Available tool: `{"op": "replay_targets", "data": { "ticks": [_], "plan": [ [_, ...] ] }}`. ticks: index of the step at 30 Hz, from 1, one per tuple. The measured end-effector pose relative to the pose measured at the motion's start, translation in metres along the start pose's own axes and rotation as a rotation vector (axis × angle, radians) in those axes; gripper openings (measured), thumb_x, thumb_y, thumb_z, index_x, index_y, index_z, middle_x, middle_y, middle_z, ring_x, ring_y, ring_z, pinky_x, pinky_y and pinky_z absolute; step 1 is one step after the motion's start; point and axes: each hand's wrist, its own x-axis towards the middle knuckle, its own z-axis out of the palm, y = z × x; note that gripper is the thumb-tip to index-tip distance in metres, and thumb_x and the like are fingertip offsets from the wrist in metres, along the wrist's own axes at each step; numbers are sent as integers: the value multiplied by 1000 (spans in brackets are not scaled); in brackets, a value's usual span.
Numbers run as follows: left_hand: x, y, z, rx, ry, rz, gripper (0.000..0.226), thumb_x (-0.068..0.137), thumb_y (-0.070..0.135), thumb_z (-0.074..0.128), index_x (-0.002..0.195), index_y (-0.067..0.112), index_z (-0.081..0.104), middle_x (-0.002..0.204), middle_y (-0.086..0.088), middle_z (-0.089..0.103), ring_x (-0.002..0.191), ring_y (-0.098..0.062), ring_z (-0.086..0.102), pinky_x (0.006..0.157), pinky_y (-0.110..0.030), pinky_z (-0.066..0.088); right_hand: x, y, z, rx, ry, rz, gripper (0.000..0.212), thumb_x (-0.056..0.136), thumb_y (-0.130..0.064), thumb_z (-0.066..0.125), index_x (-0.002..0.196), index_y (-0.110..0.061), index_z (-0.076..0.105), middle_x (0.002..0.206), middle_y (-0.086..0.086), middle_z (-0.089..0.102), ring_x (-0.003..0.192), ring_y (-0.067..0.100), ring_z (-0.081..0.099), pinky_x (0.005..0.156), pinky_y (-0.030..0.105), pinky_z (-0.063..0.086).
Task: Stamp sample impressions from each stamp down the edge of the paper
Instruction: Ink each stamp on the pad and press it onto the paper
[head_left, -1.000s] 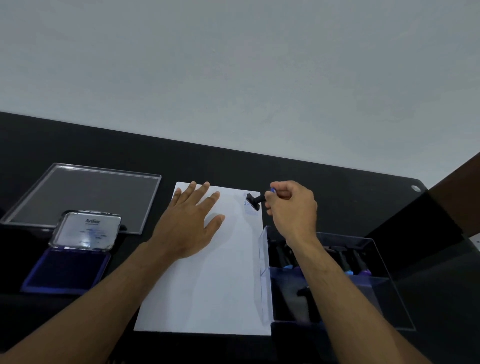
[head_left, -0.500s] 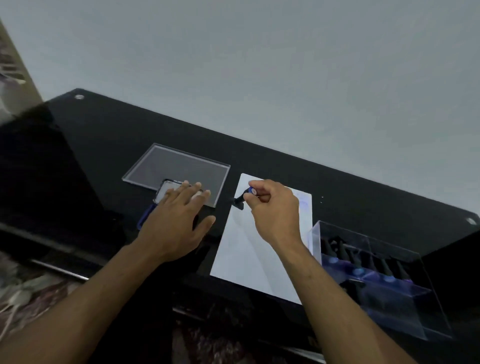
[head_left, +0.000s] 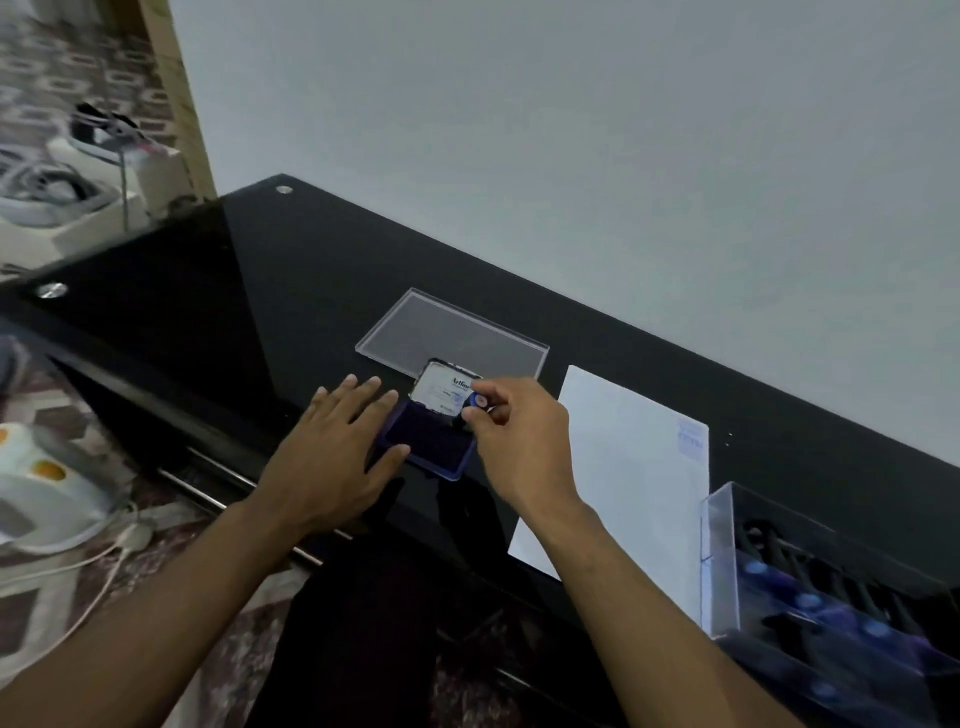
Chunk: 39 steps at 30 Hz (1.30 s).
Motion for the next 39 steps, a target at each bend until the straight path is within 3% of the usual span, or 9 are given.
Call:
{"op": "replay_targets", "data": {
  "ticks": [6,13,20,25,30,39],
  "plan": [
    [-2,-11,7,9,-31,-7,84,91,73,16,158,24,27,166,-3,20,155,-23,8,126,-48,10,-3,-7,15,-165,-103,-105,34,94,-20,66,128,-20,63,124,-2,60,111,14,57,96,29,54],
    [1,-20,17,48,-39,-5,87,90,76,7,157,26,28,168,-2,15,156,-24,1,126,-52,5,2,-9,17,-238,-162,-116,27,95,-21,64,122,-17,67,122,0,62,111,14,56,91,19,44],
    [-1,-21,22,51,-3,-3,88,92,76,2,154,24,37,166,-3,24,155,-24,7,125,-53,8,10,-12,21,-303,-221,-117,26,97,-22,60,121,-16,68,124,2,63,111,15,58,93,22,45],
    [0,-21,25,74,13,-11,84,94,74,5,153,25,38,165,-2,26,155,-23,9,125,-53,11,8,-7,29,-345,-271,-100,27,98,-23,58,123,-19,66,126,-1,60,111,13,56,84,12,35],
    [0,-22,27,82,22,-11,82,95,73,7,153,25,39,164,-3,27,155,-24,11,125,-53,12,10,-9,23,-390,-319,-139,32,97,-25,59,129,-19,62,129,-1,59,117,13,53,91,15,37],
    [1,-22,28,91,22,-14,79,95,72,12,153,25,39,165,-2,27,155,-24,11,125,-53,11,12,-10,23,-368,-289,-134,22,93,-25,64,113,-21,72,114,-3,65,102,10,59,83,14,38]
  ]
}}
